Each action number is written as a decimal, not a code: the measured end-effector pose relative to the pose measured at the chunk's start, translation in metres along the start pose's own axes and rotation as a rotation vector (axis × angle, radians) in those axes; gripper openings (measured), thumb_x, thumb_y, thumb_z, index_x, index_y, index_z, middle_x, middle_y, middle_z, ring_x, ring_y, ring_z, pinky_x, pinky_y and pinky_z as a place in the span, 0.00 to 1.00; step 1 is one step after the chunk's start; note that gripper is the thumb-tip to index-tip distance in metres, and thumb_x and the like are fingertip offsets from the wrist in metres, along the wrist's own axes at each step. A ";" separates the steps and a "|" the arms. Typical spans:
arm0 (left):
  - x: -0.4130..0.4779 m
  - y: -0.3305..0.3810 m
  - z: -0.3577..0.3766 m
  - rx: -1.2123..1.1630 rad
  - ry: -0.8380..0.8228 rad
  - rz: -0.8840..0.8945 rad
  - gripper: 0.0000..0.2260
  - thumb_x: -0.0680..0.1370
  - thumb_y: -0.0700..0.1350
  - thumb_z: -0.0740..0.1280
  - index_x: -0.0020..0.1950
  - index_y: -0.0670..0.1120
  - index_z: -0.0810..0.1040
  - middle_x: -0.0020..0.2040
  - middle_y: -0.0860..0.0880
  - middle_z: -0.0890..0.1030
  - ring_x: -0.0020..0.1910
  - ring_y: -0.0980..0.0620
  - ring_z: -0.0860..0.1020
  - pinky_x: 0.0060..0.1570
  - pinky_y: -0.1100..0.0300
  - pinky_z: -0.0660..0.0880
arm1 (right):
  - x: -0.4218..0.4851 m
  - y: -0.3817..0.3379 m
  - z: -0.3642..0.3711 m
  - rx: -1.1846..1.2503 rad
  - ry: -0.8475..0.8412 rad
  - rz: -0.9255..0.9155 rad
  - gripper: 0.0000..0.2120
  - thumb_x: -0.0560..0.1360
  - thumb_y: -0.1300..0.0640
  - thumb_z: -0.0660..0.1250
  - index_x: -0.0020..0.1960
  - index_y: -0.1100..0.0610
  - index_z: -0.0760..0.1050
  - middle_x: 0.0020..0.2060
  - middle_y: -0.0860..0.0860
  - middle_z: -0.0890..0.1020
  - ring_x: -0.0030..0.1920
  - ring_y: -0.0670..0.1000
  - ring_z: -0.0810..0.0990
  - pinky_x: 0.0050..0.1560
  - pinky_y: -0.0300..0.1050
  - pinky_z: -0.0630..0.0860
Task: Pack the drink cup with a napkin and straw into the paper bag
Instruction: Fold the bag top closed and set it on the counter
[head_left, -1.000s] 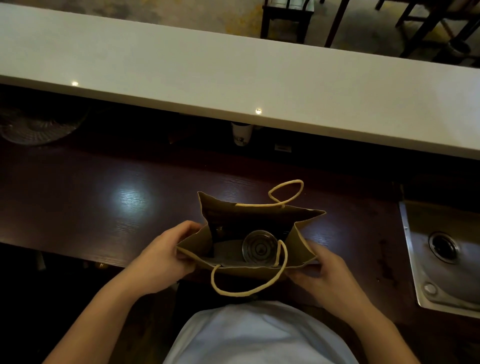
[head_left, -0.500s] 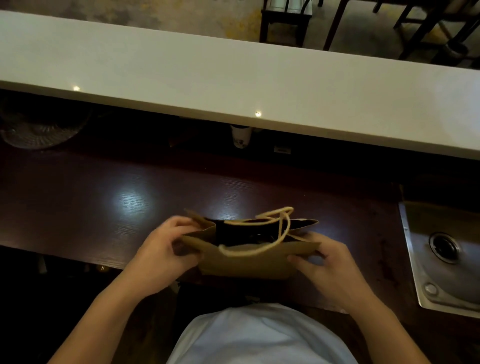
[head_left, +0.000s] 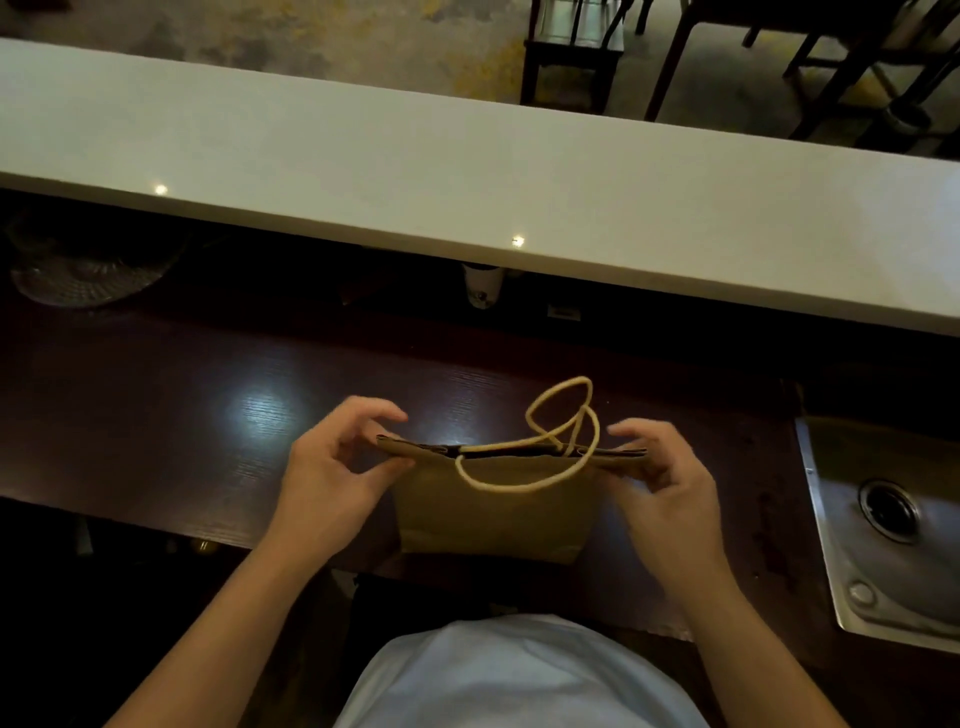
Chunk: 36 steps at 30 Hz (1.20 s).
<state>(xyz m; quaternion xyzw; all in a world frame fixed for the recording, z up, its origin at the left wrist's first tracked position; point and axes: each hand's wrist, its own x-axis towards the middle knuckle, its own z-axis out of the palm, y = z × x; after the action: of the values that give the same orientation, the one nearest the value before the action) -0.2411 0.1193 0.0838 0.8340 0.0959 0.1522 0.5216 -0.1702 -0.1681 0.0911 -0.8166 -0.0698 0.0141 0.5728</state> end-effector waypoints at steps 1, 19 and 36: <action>0.002 0.001 0.001 0.033 -0.012 0.086 0.24 0.67 0.30 0.78 0.46 0.60 0.82 0.42 0.52 0.84 0.42 0.55 0.83 0.46 0.65 0.78 | 0.003 -0.002 0.000 -0.015 -0.018 -0.051 0.18 0.66 0.74 0.72 0.44 0.52 0.81 0.37 0.49 0.84 0.39 0.43 0.82 0.41 0.34 0.77; -0.015 -0.029 0.010 0.520 -0.411 0.261 0.18 0.69 0.32 0.69 0.52 0.49 0.86 0.70 0.46 0.76 0.71 0.45 0.72 0.68 0.46 0.69 | -0.001 0.049 -0.008 -0.416 -0.411 -0.226 0.26 0.70 0.79 0.63 0.53 0.52 0.85 0.72 0.52 0.70 0.73 0.52 0.64 0.71 0.41 0.65; 0.014 -0.002 0.070 0.641 -0.410 0.244 0.06 0.75 0.45 0.71 0.49 0.51 0.87 0.41 0.51 0.84 0.43 0.49 0.81 0.41 0.51 0.79 | 0.028 0.006 0.071 -0.762 -0.556 -0.342 0.11 0.76 0.59 0.63 0.51 0.51 0.83 0.44 0.50 0.80 0.48 0.54 0.77 0.48 0.49 0.71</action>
<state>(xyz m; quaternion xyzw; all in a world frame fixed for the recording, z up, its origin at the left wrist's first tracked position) -0.2031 0.0661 0.0559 0.9728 -0.0673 0.0057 0.2214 -0.1491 -0.0998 0.0630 -0.9099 -0.3530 0.1105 0.1879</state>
